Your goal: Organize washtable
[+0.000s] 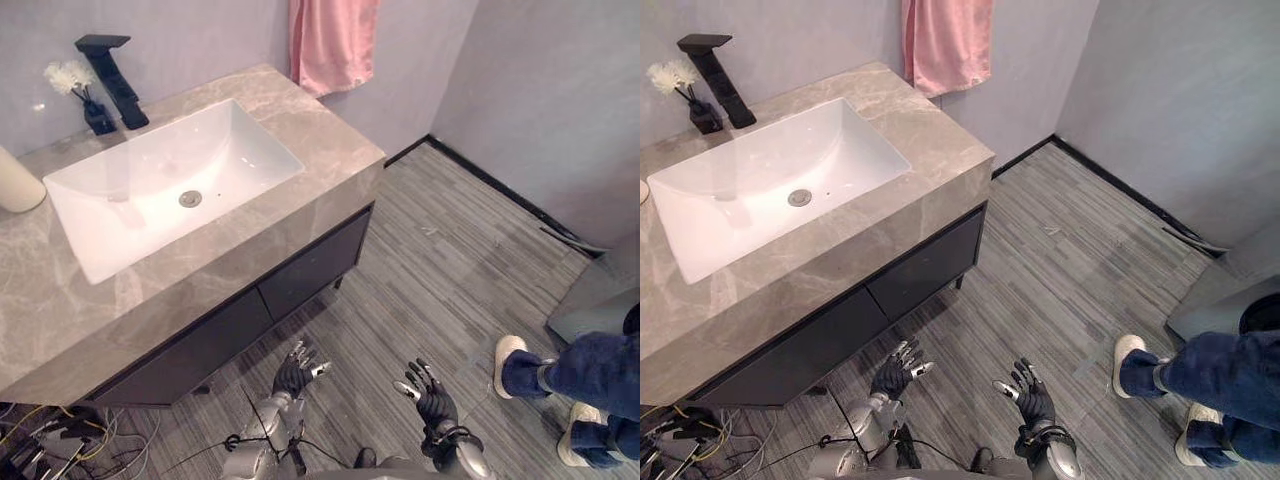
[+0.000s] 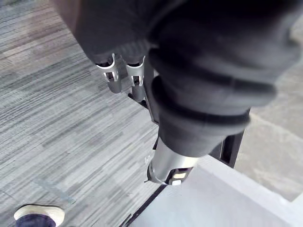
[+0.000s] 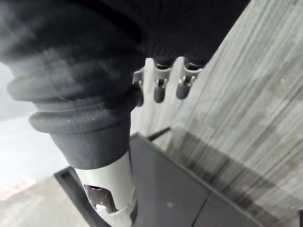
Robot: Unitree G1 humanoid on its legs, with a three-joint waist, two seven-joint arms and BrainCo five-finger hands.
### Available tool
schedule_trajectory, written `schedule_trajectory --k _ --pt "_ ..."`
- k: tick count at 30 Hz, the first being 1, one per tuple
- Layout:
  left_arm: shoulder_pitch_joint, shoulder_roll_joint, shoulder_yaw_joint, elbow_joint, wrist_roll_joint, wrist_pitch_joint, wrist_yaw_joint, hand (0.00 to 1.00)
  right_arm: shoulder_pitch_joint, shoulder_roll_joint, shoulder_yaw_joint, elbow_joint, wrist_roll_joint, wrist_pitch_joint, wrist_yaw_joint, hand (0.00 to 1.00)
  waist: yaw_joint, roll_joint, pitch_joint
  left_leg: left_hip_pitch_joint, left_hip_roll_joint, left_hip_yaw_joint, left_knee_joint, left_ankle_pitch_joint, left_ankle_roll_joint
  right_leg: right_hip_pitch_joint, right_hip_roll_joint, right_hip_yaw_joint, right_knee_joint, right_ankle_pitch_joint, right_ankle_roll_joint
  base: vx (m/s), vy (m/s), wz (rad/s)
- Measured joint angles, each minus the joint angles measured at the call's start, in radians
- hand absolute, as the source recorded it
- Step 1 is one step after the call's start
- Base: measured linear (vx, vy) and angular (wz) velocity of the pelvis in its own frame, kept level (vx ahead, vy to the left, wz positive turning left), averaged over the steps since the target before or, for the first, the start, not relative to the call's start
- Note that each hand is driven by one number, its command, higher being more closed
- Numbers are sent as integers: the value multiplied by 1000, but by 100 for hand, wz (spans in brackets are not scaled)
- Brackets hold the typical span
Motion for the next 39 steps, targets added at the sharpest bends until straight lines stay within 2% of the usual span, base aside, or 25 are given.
schedule_trajectory --k 1,3,4,5,6,7,9,13,14,15,17,19,20,21,22,24,30,31,33,34,35,36,37,38,39 --pt "-11 -1 -1 2 0 0 0 0 -4 0 -2 0 8 0 0 0 -3 3 4 3 -2 -36 5 0 -1 3 4 10 -9 8 -4 -105 -1 -36" --pt "-38 3 18 0 0 -1 3 0 -46 2 3 1 9 0 -4 0 -3 1 30 0 -20 -213 40 -5 -6 3 14 99 -1 9 -4 -85 3 -65" --pt "-45 5 42 -1 0 -1 4 0 -74 3 3 1 9 -1 -7 0 -2 4 41 -7 -32 -350 85 -34 -31 -4 33 207 0 6 0 -56 24 -77" --pt "-44 0 54 -1 0 -1 4 0 -87 1 4 2 9 -1 -7 0 2 4 43 -10 -38 -422 103 -67 -48 -14 46 262 6 -2 7 -90 138 -150" --pt "-32 -2 61 -14 0 -1 6 0 -116 -9 13 3 9 -4 -5 0 33 25 32 7 -42 -521 109 -147 -93 -54 81 367 28 -51 6 -71 211 -201" --pt "-30 1 82 -19 3 -1 6 0 -166 -15 21 33 7 -6 4 0 39 35 37 11 -39 -505 128 -196 -100 -89 101 443 50 -60 5 -72 235 -234" --pt "-4 9 100 -37 9 -3 2 0 -182 -27 39 33 3 -10 25 0 39 31 37 17 -54 -492 159 -241 -84 -110 118 508 39 -42 8 -30 135 -175" --pt "37 18 71 -73 9 -3 -26 0 -124 -42 32 10 -34 -13 60 0 27 26 8 51 -77 -401 206 -335 -65 -147 161 740 -8 27 52 44 252 -176" --pt "36 20 65 -94 14 -2 -41 0 -115 -41 22 -7 -34 -14 61 0 0 25 4 60 -91 -367 205 -325 -44 -171 165 799 -26 94 84 85 243 -200" --pt "36 21 60 -107 22 -3 -45 0 -120 -41 15 -8 -34 -14 62 0 -2 30 2 66 -95 -363 200 -320 -36 -183 174 822 -29 154 94 111 214 -238" --pt "20 19 46 -149 54 -5 -62 0 -150 -42 -11 -26 -34 -16 63 0 -37 45 -15 108 -121 -269 174 -307 -22 -201 194 942 -91 256 78 110 176 -286" --pt "-13 20 51 -149 69 -22 -62 0 -176 -36 -33 -33 -32 -21 56 0 -50 48 -19 102 -154 -217 248 -288 -19 -207 191 1025 -118 305 67 13 139 -284" --pt "-34 20 50 -150 69 -34 -62 0 -189 -20 -53 -31 -28 -24 54 0 -60 37 -15 97 -154 -216 246 -328 22 -202 178 1070 -144 327 89 -102 92 -256" --pt "-35 16 50 -155 68 -42 -62 0 -181 -21 -61 -30 -23 -24 52 0 -71 50 -24 107 -139 -216 185 -331 30 -199 184 1084 -165 341 105 -137 43 -225" --pt "-36 9 62 -163 68 -47 -61 0 -179 -20 -71 -27 -18 -22 51 0 -76 56 -29 131 -152 -175 150 -361 71 -201 193 1137 -198 360 133 -126 26 -163" --pt "-29 5 81 -162 67 -45 -59 0 -150 -6 -74 -24 -13 -18 50 0 -83 41 -30 143 -161 -89 141 -361 71 -207 199 1147 -208 365 165 -52 56 -153" --pt "29 -1 83 -162 67 -42 -42 0 -109 60 -88 12 -11 -10 54 0 -99 27 -23 176 -190 56 125 -362 71 -202 220 1230 -220 391 191 -37 19 -84" --pt "27 -1 86 -162 67 -43 -42 0 -107 70 -87 12 -11 -10 54 0 -101 18 -18 176 -194 73 124 -362 72 -207 222 1237 -220 396 191 -39 -12 -56" --pt "27 -1 88 -162 68 -43 -43 0 -107 88 -92 13 -11 -10 54 0 -100 3 -12 169 -190 123 136 -364 75 -233 241 1209 -228 442 143 -3 -31 -74" --pt "30 -2 92 -161 68 -43 -42 0 -110 91 -92 13 -11 -10 53 0 -96 5 -10 156 -168 160 144 -364 77 -245 256 1138 -247 490 79 14 -66 -110" --pt "31 -4 105 -161 68 -42 -41 0 -119 92 -91 14 -11 -10 49 0 -76 29 -3 142 -129 227 145 -364 84 -290 285 915 -189 466 -30 15 -66 -116" --pt "29 -6 116 -162 68 -42 -41 0 -125 93 -94 13 -12 -10 49 0 -71 29 -4 139 -121 251 140 -362 92 -327 289 755 -112 405 -56 35 -29 -126" --pt "32 -13 137 -162 68 -42 -38 0 -133 94 -107 7 -13 -10 48 0 -70 32 -3 142 -121 285 137 -358 99 -369 261 504 44 266 -94 53 15 -115" --pt "44 -19 163 -165 68 -41 -38 0 -134 87 -111 5 -16 -12 46 0 -72 27 -5 152 -127 309 165 -358 99 -394 223 340 168 162 -157 56 26 -107" --pt "54 -24 176 -167 68 -41 -38 0 -135 80 -110 3 -19 -12 46 0 -73 28 -5 154 -127 309 196 -358 99 -394 204 289 184 171 -180 32 8 -122"
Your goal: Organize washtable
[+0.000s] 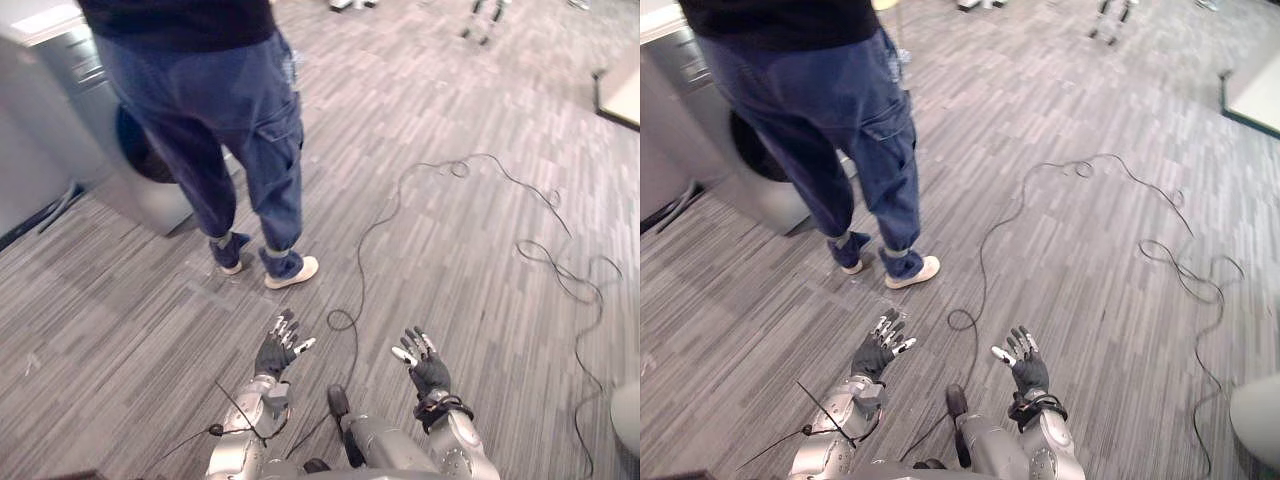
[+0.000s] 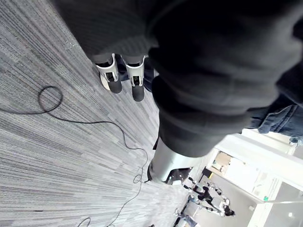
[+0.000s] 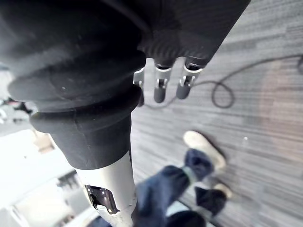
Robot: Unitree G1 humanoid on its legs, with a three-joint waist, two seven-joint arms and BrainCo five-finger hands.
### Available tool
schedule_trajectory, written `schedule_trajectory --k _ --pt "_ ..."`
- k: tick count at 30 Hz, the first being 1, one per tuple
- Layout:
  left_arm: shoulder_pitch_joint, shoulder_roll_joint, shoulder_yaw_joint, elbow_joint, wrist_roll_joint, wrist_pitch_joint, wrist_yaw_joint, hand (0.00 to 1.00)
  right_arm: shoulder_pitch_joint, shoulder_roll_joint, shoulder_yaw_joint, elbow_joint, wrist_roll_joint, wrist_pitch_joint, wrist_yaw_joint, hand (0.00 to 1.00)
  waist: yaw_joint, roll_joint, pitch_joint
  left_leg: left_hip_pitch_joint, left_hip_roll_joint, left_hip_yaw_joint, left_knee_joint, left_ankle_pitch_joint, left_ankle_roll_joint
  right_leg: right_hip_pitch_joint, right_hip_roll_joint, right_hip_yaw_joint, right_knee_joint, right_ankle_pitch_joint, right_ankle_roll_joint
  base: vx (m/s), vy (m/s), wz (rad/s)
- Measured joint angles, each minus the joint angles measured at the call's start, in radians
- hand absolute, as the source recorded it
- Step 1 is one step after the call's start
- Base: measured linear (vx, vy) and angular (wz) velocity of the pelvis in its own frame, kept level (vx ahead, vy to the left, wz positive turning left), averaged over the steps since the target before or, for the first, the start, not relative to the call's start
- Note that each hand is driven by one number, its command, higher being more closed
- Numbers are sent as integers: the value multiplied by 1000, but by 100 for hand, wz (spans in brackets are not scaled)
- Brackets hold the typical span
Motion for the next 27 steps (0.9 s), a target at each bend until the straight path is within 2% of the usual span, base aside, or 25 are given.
schedule_trajectory --k 1,2,3,4,5,6,7,8,9,10,12,16,18,19,20,21,22,23,24,25,26,27 --pt "10 -7 35 6 0 1 2 0 -10 -12 1 3 -9 1 -2 0 -2 -6 8 -59 11 -71 124 33 25 19 1 -1 -67 122 -57 -22 -22 -103" --pt "3 -3 60 25 -1 0 1 0 -22 -12 -14 5 -17 -5 -1 0 16 10 -7 -117 28 -181 115 -9 90 83 8 55 -208 186 -18 -7 -71 -161" --pt "-26 -7 69 16 -2 -7 1 0 -51 -5 -41 14 -27 -6 -8 0 58 1 6 -82 40 -187 -39 60 0 28 -67 -136 39 -70 -44 3 -76 -128" --pt "-21 -4 80 22 -2 -6 10 0 -77 -9 -49 29 -36 -4 -14 0 56 -14 10 -53 18 -149 -70 88 9 37 -138 -195 119 -154 -15 104 -40 -133" --pt "-8 -13 76 25 -3 6 21 0 -103 -27 -50 28 -50 -7 -16 0 47 13 10 -27 16 -119 -93 91 6 90 -213 -286 180 -247 40 84 24 -90" --pt "-3 -19 75 24 -3 5 24 0 -109 -34 -49 29 -56 -7 -20 0 54 24 4 -8 16 -88 -110 91 6 129 -258 -331 185 -268 78 76 41 -105" --pt "-3 -14 75 24 -4 4 35 0 -119 -33 -37 29 -58 -7 -24 0 58 23 2 11 14 -53 -121 91 5 184 -303 -342 135 -276 128 11 -9 -95" --pt "-3 -12 77 24 -5 4 41 0 -122 -32 -30 29 -60 -6 -27 0 58 19 0 17 14 -33 -126 91 1 205 -311 -321 100 -271 154 -5 -91 -97" --pt "-4 -10 80 26 -7 3 46 0 -130 -31 -21 30 -63 -5 -31 0 59 18 -4 20 27 0 -125 94 -8 225 -305 -290 34 -242 214 -6 -168 -84" --pt "-7 -7 77 26 -18 3 54 0 -128 -34 -14 27 -63 -5 -32 0 52 21 -5 17 45 11 -121 107 -28 232 -276 -267 -17 -204 196 5 -171 -80" --pt "-12 -8 76 27 -23 1 64 0 -108 -46 -14 27 -63 -5 -32 0 50 21 -14 18 72 32 -113 114 -39 240 -236 -241 -63 -174 171 32 -178 -63" --pt "-16 -11 50 41 -31 0 61 0 -77 -73 -49 28 -75 -5 -32 0 25 24 -19 30 102 27 -90 136 -74 253 -191 -179 -103 -150 142 13 -164 -62" --pt "-18 -12 30 43 -33 0 61 0 -69 -83 -57 28 -72 -6 -32 0 14 24 -20 19 106 -68 -35 150 -66 256 -175 -126 -107 -145 134 3 -114 -73" --pt "-13 -16 28 44 -42 0 59 0 -67 -84 -56 30 -69 -7 -32 0 10 24 -20 -11 106 -160 26 158 -52 257 -171 -100 -111 -142 129 -3 -70 -77" --pt "-6 -21 29 44 -47 -4 59 0 -66 -88 -55 43 -54 -9 -32 0 15 21 -17 -65 97 -338 96 149 -47 258 -168 -58 -111 -140 127 -3 -34 -90" --pt "1 -23 29 44 -51 -4 59 0 -65 -89 -55 53 -50 -9 -32 0 22 16 -14 -77 77 -430 102 141 -59 258 -161 -33 -110 -140 126 -11 45 -114" --pt "15 -23 29 44 -52 -4 58 0 -56 -89 -54 72 -48 -9 -31 0 31 21 -17 -93 47 -590 98 128 -84 260 -152 6 -115 -142 124 7 116 -96" --pt "24 -22 29 49 -52 -5 57 0 -41 -89 -53 83 -40 -8 -31 0 30 26 -20 -110 28 -691 69 117 -106 264 -150 27 -122 -146 118 5 104 -74" --pt "26 -21 29 52 -52 -5 57 0 -36 -88 -53 85 -38 -8 -31 0 30 27 -20 -118 23 -719 55 116 -109 264 -151 34 -123 -147 119 14 121 -43" --pt "25 -19 29 67 -50 -7 56 0 -29 -88 -53 90 -29 -6 -31 0 31 33 -17 -146 10 -796 -6 120 -117 263 -155 50 -126 -146 123 16 144 -31" --pt "33 -19 27 72 -50 -7 56 0 -25 -90 -52 91 -23 -6 -30 0 32 45 -18 -154 0 -841 -94 152 -161 260 -154 61 -120 -147 145 23 191 -38" --pt "37 -18 26 75 -49 -7 56 0 -21 -92 -52 95 -21 -6 -30 0 38 58 -21 -143 5 -843 -107 223 -162 261 -152 74 -112 -148 159 60 228 -41"
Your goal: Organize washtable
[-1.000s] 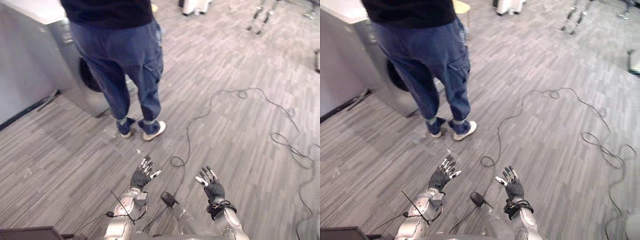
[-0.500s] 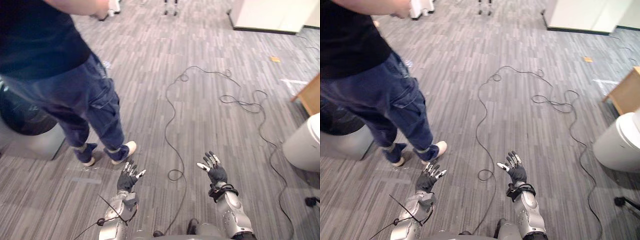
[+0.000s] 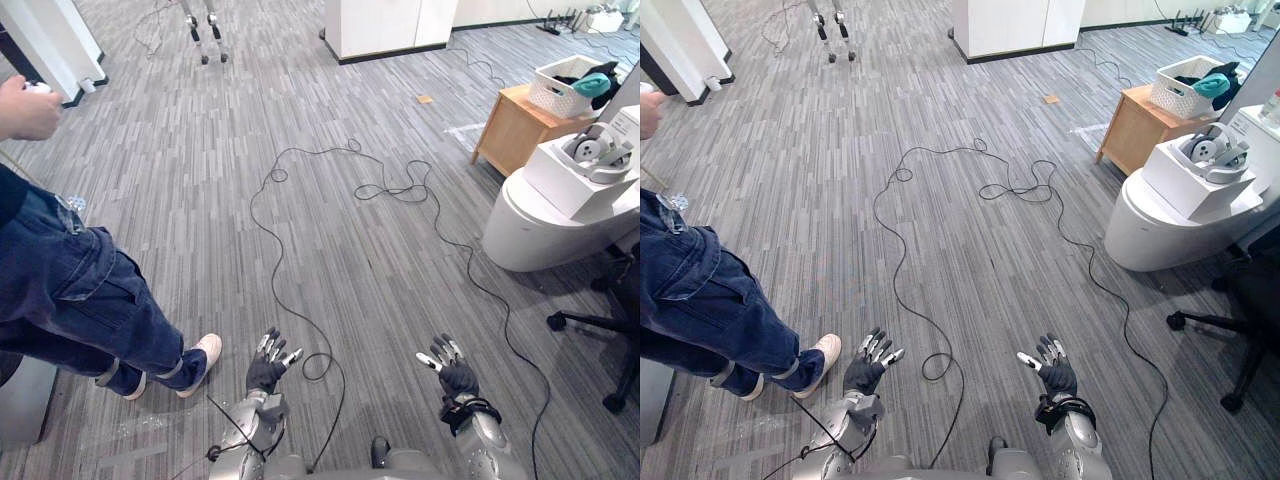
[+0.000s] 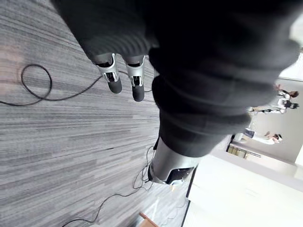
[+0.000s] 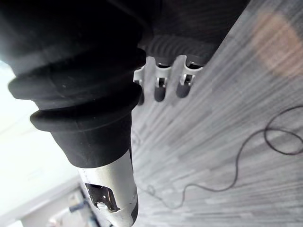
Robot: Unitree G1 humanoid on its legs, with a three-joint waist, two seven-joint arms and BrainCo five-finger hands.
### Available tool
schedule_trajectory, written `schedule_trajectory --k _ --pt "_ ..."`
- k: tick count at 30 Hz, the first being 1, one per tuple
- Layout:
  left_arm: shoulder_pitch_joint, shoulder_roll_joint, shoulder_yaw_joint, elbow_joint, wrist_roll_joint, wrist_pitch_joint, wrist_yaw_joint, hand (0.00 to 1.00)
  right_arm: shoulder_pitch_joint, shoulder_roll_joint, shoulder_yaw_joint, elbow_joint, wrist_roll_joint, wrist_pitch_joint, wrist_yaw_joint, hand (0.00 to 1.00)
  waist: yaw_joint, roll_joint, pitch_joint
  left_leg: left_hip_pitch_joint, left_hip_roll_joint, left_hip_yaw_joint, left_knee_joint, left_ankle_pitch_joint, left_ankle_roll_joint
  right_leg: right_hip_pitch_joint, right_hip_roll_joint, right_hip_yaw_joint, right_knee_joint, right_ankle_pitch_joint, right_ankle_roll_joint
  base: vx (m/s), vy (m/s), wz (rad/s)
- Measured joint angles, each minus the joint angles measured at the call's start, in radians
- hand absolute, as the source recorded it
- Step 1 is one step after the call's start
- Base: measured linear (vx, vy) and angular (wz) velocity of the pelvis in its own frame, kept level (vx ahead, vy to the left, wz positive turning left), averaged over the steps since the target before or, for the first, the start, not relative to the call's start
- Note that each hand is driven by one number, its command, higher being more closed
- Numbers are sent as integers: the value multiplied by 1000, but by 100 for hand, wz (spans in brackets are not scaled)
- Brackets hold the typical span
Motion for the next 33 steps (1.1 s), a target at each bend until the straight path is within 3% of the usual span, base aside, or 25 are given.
schedule_trajectory --k 1,5,8,13,14,20,27,33 --pt "7 13 -3 7 1 1 1 0 9 8 0 15 5 0 0 0 16 -16 -1 21 -13 32 -21 4 13 8 -6 18 -2 7 21 90 213 -24" --pt "-8 31 -7 8 33 0 3 0 24 49 -1 20 2 0 -3 0 14 -33 -7 48 -81 18 -105 52 65 36 -73 14 -85 38 71 87 173 14" --pt "-1 33 -7 9 35 -1 5 0 21 59 0 21 -6 1 -4 0 18 -35 -8 77 -110 22 -131 59 74 72 -102 17 -126 49 87 80 129 5" --pt "-5 47 -20 38 35 -1 5 0 0 77 10 41 -33 2 -3 0 19 -56 -20 93 -120 30 -141 61 77 93 -111 26 -157 62 89 32 49 -5" --pt "6 49 -68 81 38 2 4 0 14 70 55 83 -33 5 -4 0 17 -105 -79 144 -108 28 -315 174 87 110 -102 18 -262 151 95 0 0 0" --pt "2 53 -64 97 39 0 4 0 12 68 49 112 -33 3 -3 0 17 -98 -76 142 -108 29 -313 174 87 107 -102 18 -259 150 96 0 0 0" --pt "-5 64 -6 221 68 -13 25 0 1 32 46 284 -36 1 -13 0 18 -96 -68 98 -107 50 -294 173 86 57 -101 33 -238 152 96 -17 -5 -5" --pt "-18 81 13 272 79 -42 49 0 -20 25 49 338 -77 -4 -48 0 19 -102 -41 55 -106 82 -225 132 89 31 -101 70 -237 160 98 -63 3 -17"
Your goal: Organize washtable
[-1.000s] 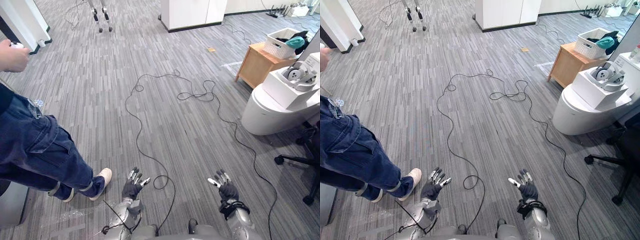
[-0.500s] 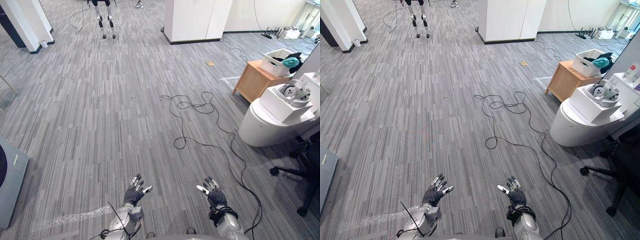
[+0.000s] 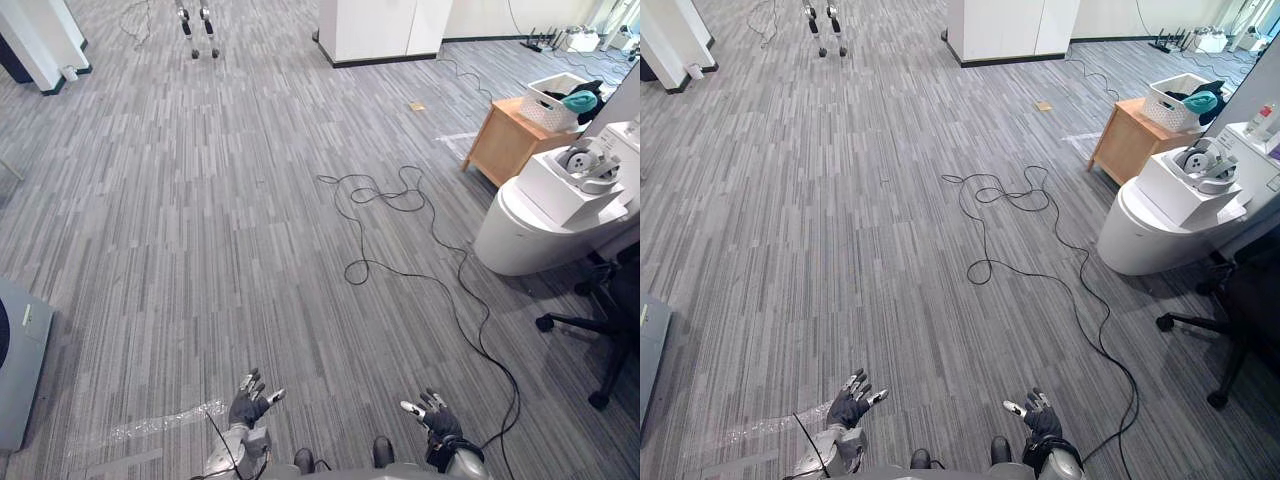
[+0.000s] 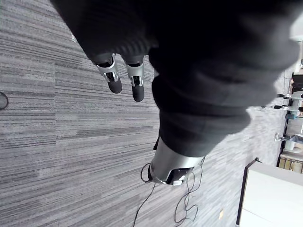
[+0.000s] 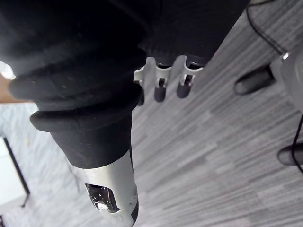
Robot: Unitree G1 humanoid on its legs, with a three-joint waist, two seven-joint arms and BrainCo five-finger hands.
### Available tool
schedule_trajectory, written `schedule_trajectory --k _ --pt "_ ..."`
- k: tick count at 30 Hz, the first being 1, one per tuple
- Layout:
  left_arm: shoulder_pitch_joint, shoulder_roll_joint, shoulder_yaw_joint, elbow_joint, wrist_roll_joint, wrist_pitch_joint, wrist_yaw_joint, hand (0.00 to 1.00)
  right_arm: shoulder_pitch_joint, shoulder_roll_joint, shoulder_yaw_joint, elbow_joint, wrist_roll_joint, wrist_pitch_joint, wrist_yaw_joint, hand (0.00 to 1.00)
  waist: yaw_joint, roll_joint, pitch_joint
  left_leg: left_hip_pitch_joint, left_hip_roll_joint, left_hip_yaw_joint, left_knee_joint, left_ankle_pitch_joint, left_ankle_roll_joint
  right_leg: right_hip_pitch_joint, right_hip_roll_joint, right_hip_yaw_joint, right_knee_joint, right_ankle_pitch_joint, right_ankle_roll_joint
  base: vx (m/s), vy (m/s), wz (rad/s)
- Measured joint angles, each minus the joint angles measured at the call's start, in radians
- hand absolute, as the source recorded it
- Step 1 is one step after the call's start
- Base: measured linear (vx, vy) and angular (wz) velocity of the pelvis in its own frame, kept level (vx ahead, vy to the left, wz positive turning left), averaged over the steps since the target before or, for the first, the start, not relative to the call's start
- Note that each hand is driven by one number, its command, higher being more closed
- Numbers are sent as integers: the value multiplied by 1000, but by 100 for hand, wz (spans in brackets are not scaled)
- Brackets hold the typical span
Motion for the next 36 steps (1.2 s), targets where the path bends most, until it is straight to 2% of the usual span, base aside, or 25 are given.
schedule_trajectory --k 5,8,12,14,15,16,17,18,19,20,21,23,25,26,27,28,29,30,31,32,33,34,35,36 --pt "-4 -1 -2 6 10 0 0 0 -2 0 6 7 -25 0 0 0 1 -1 1 -42 2 5 70 -41 7 -10 0 3 1 -6 6 -22 4 -3" --pt "-3 -1 0 6 17 -1 1 0 -9 -1 9 9 -34 0 0 0 5 1 2 -78 8 7 144 -86 12 -12 2 3 2 -9 9 6 13 -2" --pt "-4 -1 0 6 27 -2 2 0 -27 -11 17 32 -45 -15 -1 0 26 13 16 -131 23 2 290 -184 21 -21 18 1 73 -66 22 35 61 -1" --pt "-6 6 1 15 30 -4 2 0 -32 -27 22 60 -74 -24 0 0 26 15 33 -142 11 -12 367 -240 38 -51 12 -7 207 -151 36 122 96 22" --pt "-12 10 1 36 37 -9 2 0 -36 -31 21 78 -77 -31 -1 0 25 14 40 -139 0 -24 380 -253 43 -58 5 -12 249 -170 45 120 91 28" --pt "-37 21 3 110 59 -12 2 0 -45 -37 11 128 -91 -36 -1 0 25 12 46 -125 -16 -34 384 -266 59 -95 -9 -30 366 -195 54 159 84 29" --pt "-68 24 23 172 72 -11 3 0 -63 -39 -13 182 -105 -36 -3 0 23 24 71 -80 -18 -44 375 -274 84 -155 -6 -35 526 -203 53 197 82 27" --pt "-72 26 35 196 78 -10 4 0 -70 -37 -26 205 -112 -35 -4 0 22 38 86 -63 -18 -49 373 -275 87 -178 1 -35 577 -231 42 253 68 20" --pt "-77 29 57 240 79 -9 8 0 -76 -43 -53 243 -118 -35 -8 0 19 33 88 -36 -18 -50 365 -281 93 -207 17 -38 597 -259 29 272 48 23" --pt "-93 45 74 288 80 -8 14 0 -79 -43 -66 270 -117 -34 -19 0 16 31 90 -23 -18 -66 361 -296 91 -242 33 -46 577 -261 28 270 30 22" --pt "-98 53 79 305 86 -8 19 0 -83 -41 -84 275 -117 -34 -22 0 15 29 93 -15 -18 -71 354 -301 88 -263 43 -54 555 -260 27 296 -1 25" --pt "-100 67 83 346 88 -2 21 0 -96 -35 -119 284 -117 -35 -25 0 -7 26 107 30 -18 -91 310 -309 74 -304 65 -59 446 -244 33 392 -54 24" --pt "-89 45 104 365 109 6 18 0 -95 -35 -163 293 -122 -35 -25 0 -13 28 115 147 -18 -112 217 -320 56 -322 70 -63 269 -162 18 460 -101 27" --pt "-87 39 106 368 117 7 17 0 -92 -35 -175 298 -127 -34 -25 0 -17 28 116 179 -16 -122 188 -322 52 -324 70 -67 240 -142 9 558 -178 55" --pt "-85 27 111 381 152 7 11 0 -89 -36 -209 313 -143 -32 -25 0 -38 40 112 253 13 -150 123 -338 21 -331 79 -88 236 -107 -37 604 -229 74" --pt "-76 20 117 395 174 7 -2 0 -78 -37 -229 313 -155 -30 -24 0 -50 56 98 278 40 -167 132 -352 -8 -336 107 -107 269 -68 -67 755 -284 79" --pt "-74 20 117 400 189 7 -7 0 -70 -33 -240 314 -163 -29 -23 0 -59 56 82 266 53 -169 170 -356 -15 -341 120 -111 285 -15 -91 561 -224 30" --pt "-74 14 121 404 198 9 -12 0 -73 -35 -253 323 -177 -28 -19 0 -50 77 63 235 92 -160 248 -363 -27 -348 157 -117 298 14 -87 726 -239 -22" --pt "-77 0 133 405 216 17 -30 0 -87 -36 -268 327 -195 -29 -18 0 -41 86 49 159 108 -127 394 -276 -79 -336 186 -122 308 4 -129 718 -231 -47" --pt "-100 -22 136 403 223 26 -36 0 -90 -47 -266 328 -195 -29 -18 0 -42 81 59 130 93 -93 463 -152 -34 -334 174 -121 363 -13 -154 839 -277 -37" --pt "-118 -36 136 401 229 31 -41 0 -90 -52 -263 328 -195 -29 -16 0 -54 73 78 122 85 -66 517 -56 -9 -347 165 -130 449 -37 -183 497 -234 -47" --pt "-121 -37 132 397 258 32 -47 0 -69 -55 -260 325 -191 -24 -12 0 -46 112 66 96 128 2 659 102 27 -296 250 -131 319 -80 -130 412 -300 -31" --pt "-128 -10 105 390 288 33 -47 0 -36 -60 -260 312 -192 -19 -18 0 -60 103 59 69 164 79 842 -7 12 -156 248 -131 85 55 -223 207 -302 -46" --pt "-148 -25 104 395 297 36 -37 0 -44 -78 -267 326 -192 -12 -19 0 -54 150 62 44 228 78 897 -62 14 -130 295 -135 92 55 -218 313 -271 -17"
